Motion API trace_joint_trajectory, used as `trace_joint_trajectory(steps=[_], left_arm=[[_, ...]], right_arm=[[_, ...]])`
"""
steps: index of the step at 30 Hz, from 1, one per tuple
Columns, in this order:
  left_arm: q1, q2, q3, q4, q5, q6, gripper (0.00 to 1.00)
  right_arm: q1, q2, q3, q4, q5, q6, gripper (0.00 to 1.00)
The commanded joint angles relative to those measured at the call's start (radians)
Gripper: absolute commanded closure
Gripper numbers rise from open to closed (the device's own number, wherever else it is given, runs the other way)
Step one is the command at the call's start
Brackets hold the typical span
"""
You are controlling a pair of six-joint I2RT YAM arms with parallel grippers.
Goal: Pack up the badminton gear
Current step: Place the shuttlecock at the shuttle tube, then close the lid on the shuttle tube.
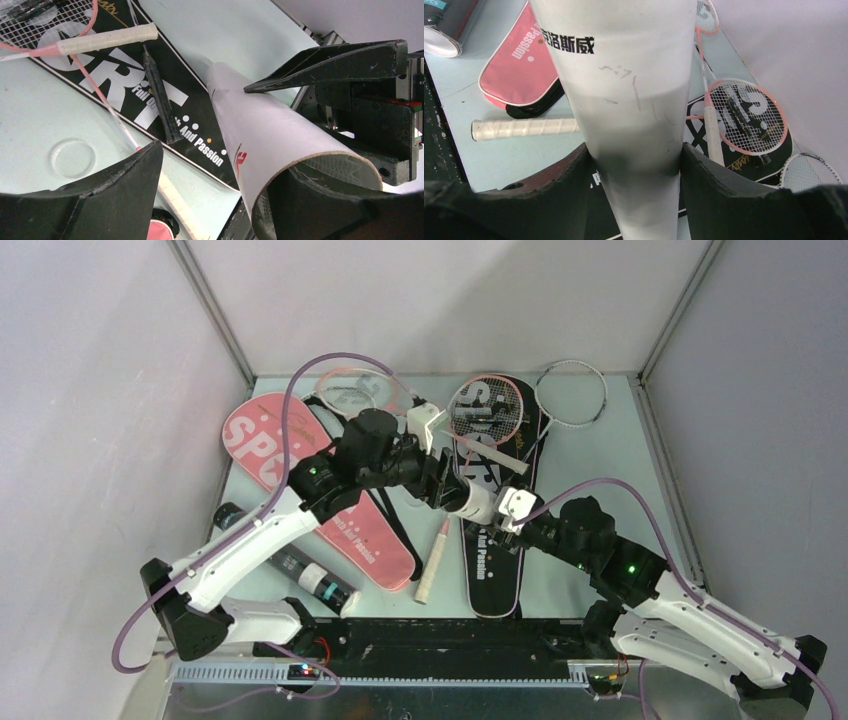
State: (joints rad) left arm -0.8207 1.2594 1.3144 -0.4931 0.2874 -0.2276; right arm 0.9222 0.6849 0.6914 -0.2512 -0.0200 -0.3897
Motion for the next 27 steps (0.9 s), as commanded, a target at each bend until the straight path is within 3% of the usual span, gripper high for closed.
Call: trace_joint_trajectory(steps=[1, 7, 11, 17, 22, 27], left_arm=[[-0.001, -0.081, 0.052, -0.012, -0.030, -0.018, 0.21], [-0.001, -0.197, 0.059, 0.009, 0.007, -0.073, 0.16], [-0.001, -0.238, 0.044, -0.019, -0.039, -0.082, 0.16], [0.000, -0.241, -0.023, -0.143, -0.386, -0.115, 0.22], [0.004, -0.200, -0.136, -0.148, -0.490, -0.147, 0.26], [0.095, -0.046, -0.165, -0.163, -0.539, -0.209, 0.37]], right_arm=[[0.010, -0.012, 0.056, 0.077, 0.019, -0.004, 0.48], [0.009, -0.034, 0.056, 0.039, 0.079, 0.001, 0.48], [0.010, -0.052, 0.056, 0.016, 0.097, 0.007, 0.47], [0.010, -0.097, 0.056, -0.002, 0.148, 0.023, 0.47], [0.010, -0.128, 0.056, -0.011, 0.177, 0.024, 0.48], [0.010, -0.143, 0.056, 0.003, 0.193, 0.016, 0.48]])
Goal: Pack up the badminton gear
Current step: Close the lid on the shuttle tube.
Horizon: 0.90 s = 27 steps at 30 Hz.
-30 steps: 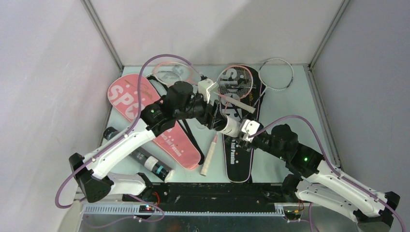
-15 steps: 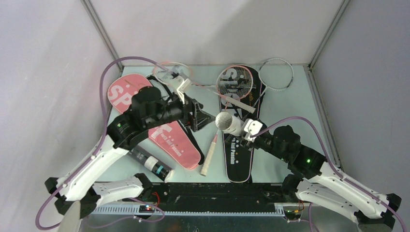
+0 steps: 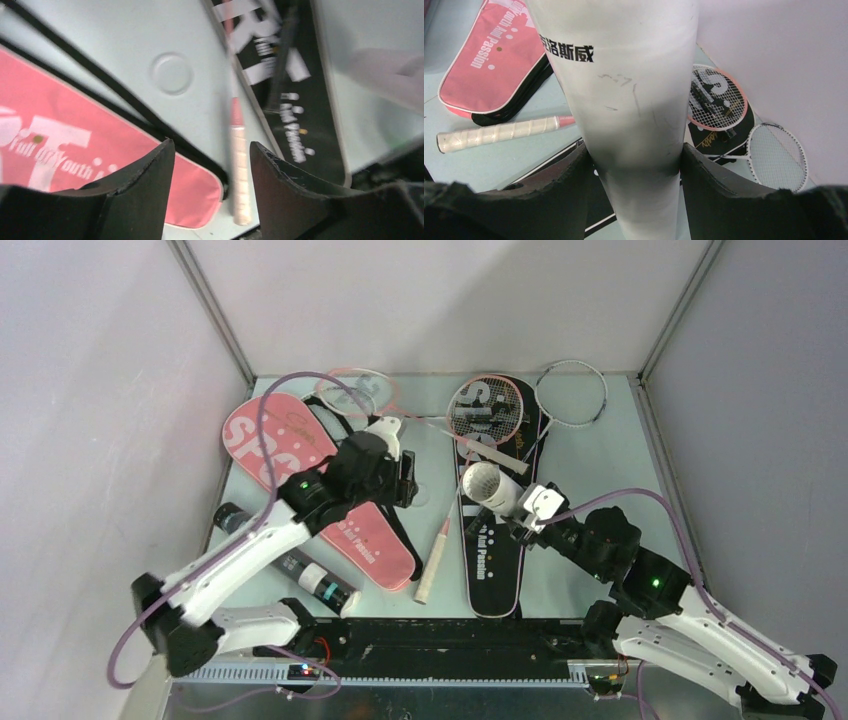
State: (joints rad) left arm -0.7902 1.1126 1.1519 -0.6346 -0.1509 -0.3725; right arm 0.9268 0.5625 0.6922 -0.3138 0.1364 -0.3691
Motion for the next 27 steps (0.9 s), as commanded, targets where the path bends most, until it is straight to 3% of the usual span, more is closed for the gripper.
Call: trace_joint_trajectory(steps=[1, 9, 15, 27], left_arm=[[0.073, 0.124, 0.002, -0.021, -0.105, -0.072, 0.38], [0.229, 0.394, 0.030, 0.122, 0.031, -0.090, 0.46], [0.262, 0.611, 0.119, 0.149, 0.072, -0.069, 0.48], [0.297, 0.784, 0.102, 0.213, 0.138, -0.101, 0.61]], right_arm=[[0.005, -0.023, 0.055, 0.068, 0.038, -0.012, 0.48], [0.004, -0.043, 0.055, 0.067, 0.049, -0.032, 0.48], [0.003, -0.043, 0.054, 0.073, 0.041, -0.037, 0.48], [0.003, -0.018, 0.054, 0.078, 0.042, -0.048, 0.48]])
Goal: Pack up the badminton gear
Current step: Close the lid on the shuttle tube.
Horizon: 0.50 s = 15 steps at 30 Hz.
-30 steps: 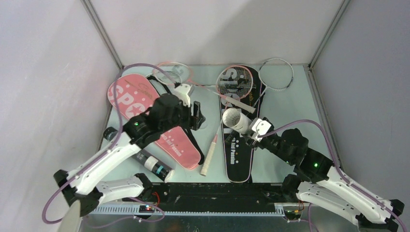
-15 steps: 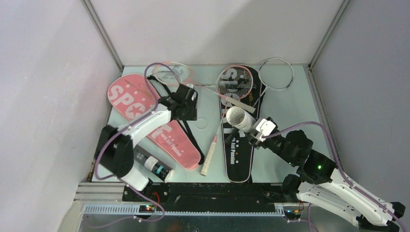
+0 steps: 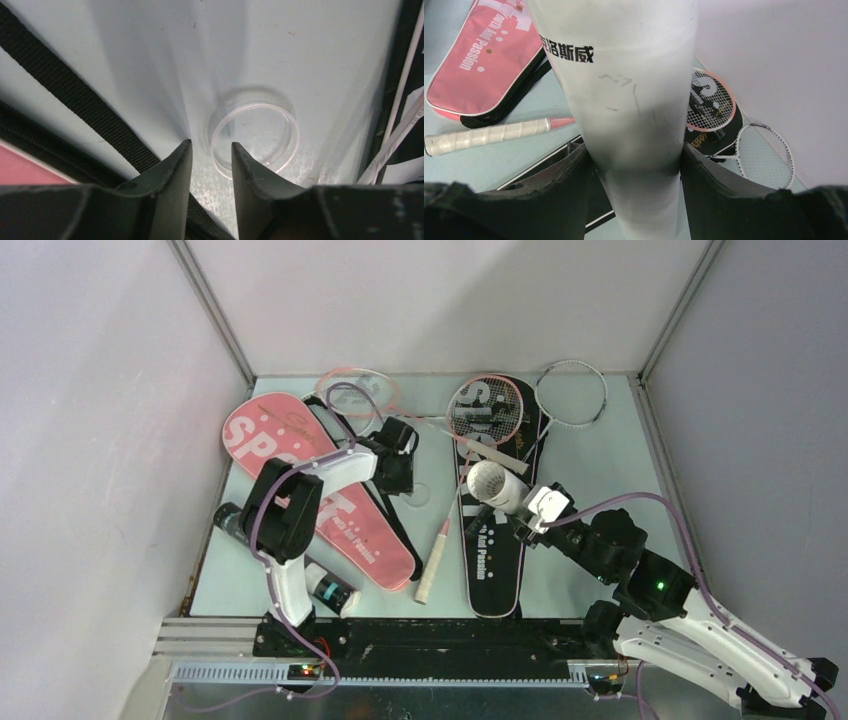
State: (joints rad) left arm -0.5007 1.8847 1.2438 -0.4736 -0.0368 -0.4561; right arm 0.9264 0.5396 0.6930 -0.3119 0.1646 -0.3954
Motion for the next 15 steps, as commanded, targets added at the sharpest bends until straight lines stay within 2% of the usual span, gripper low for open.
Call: trace_joint_trajectory(steps=[1, 5, 7, 13, 15], left_arm=[[0.010, 0.018, 0.010, 0.053, 0.022, -0.017, 0.62], [0.016, 0.062, 0.012, 0.050, 0.028, -0.018, 0.66], [0.016, 0.074, 0.009, 0.050, 0.029, -0.019, 0.72], [0.016, 0.037, -0.002, 0.031, 0.066, -0.017, 0.97], [0.016, 0.010, -0.004, 0.021, 0.065, -0.012, 1.00]], right_arm=[[0.003, 0.006, 0.054, 0.076, 0.014, -0.022, 0.48], [0.004, 0.007, 0.054, 0.079, 0.010, -0.019, 0.48], [0.003, 0.003, 0.054, 0.077, 0.011, -0.018, 0.48], [0.004, -0.017, 0.054, 0.061, 0.017, -0.012, 0.49], [0.004, -0.018, 0.054, 0.058, 0.015, -0.007, 0.49]])
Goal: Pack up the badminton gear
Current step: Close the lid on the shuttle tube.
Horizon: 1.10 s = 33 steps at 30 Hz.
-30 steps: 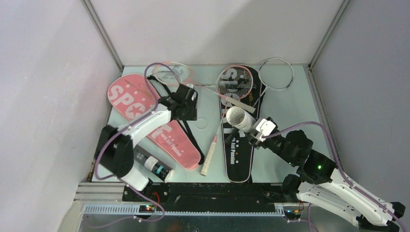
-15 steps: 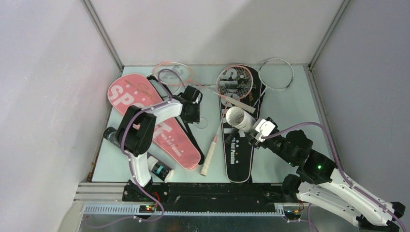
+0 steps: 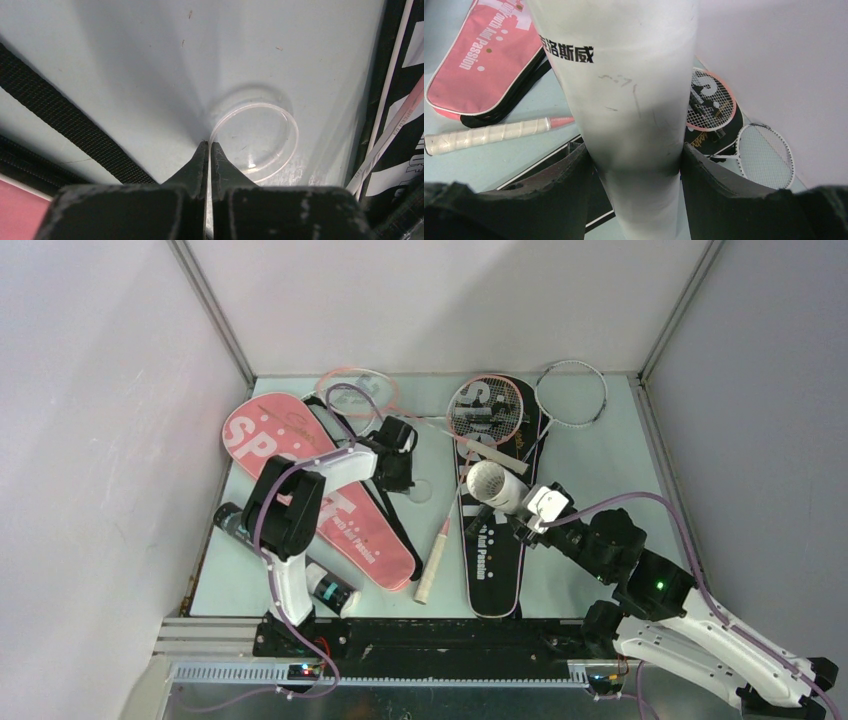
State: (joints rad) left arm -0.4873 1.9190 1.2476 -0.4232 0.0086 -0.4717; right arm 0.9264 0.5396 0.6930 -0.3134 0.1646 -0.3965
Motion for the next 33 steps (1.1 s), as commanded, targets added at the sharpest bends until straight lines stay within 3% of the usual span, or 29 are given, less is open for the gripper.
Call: trace_joint_trajectory(steps=[1, 19, 25, 33], left_arm=[[0.003, -0.044, -0.008, -0.037, 0.019, 0.006, 1.00], [0.006, -0.495, -0.021, -0.074, 0.198, -0.023, 1.00], [0.006, -0.672, -0.033, -0.009, 0.370, -0.074, 1.00], [0.002, -0.789, -0.048, 0.061, 0.571, -0.185, 1.00]], right_arm=[[0.003, -0.018, 0.054, 0.058, 0.012, -0.003, 0.49], [0.006, 0.020, 0.032, -0.008, -0.034, 0.001, 0.48], [0.004, 0.022, 0.018, -0.024, -0.027, -0.016, 0.48], [0.004, 0.049, 0.017, -0.035, 0.002, -0.048, 0.48]])
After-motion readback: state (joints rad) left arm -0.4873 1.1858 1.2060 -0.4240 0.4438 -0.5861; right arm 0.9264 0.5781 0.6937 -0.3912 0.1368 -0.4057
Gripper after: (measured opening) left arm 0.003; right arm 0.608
